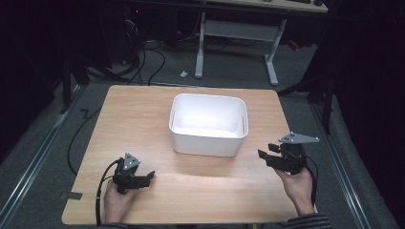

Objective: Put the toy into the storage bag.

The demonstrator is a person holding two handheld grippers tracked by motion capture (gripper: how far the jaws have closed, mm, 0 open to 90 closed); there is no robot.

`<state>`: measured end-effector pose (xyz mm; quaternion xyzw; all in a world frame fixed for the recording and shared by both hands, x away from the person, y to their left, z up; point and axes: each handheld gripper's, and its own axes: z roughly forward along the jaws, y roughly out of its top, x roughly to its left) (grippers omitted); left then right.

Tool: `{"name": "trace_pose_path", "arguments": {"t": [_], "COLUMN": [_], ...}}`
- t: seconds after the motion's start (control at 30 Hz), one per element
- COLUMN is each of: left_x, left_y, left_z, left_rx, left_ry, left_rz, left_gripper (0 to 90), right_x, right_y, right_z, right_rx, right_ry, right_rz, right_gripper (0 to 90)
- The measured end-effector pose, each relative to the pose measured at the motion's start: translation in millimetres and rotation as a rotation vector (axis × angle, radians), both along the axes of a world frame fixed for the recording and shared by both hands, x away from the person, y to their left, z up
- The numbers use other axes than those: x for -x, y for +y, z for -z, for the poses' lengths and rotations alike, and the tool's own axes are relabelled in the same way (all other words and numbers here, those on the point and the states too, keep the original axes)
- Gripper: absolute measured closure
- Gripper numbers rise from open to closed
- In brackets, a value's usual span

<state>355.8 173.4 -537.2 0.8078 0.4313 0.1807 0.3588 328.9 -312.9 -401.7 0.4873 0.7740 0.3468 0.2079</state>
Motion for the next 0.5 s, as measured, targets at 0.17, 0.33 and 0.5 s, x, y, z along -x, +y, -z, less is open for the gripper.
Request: {"name": "trace_pose_path", "arguments": {"t": [0.17,0.33,0.5], "left_x": [0.0,0.1,0.1], "left_y": [0.0,0.0,0.0], "left_z": [0.0,0.0,0.0], "left_rx": [0.000,0.000,-0.001], "left_ry": [0.000,0.000,0.000], "left_rz": [0.000,0.000,0.000], "left_gripper": [18.0,18.0,18.0], "right_x": [-2.8,-4.1,-5.0], "right_y": [2.3,7.4,13.0], "right_z": [12.3,26.5,41.3], "right_rx": [-0.047,-0.065,-0.091], "right_ry": [0.008,0.024,0.040], "right_rz": [0.003,-0.008,-0.025], "right_gripper": [50.1,50.1,49.9]}}
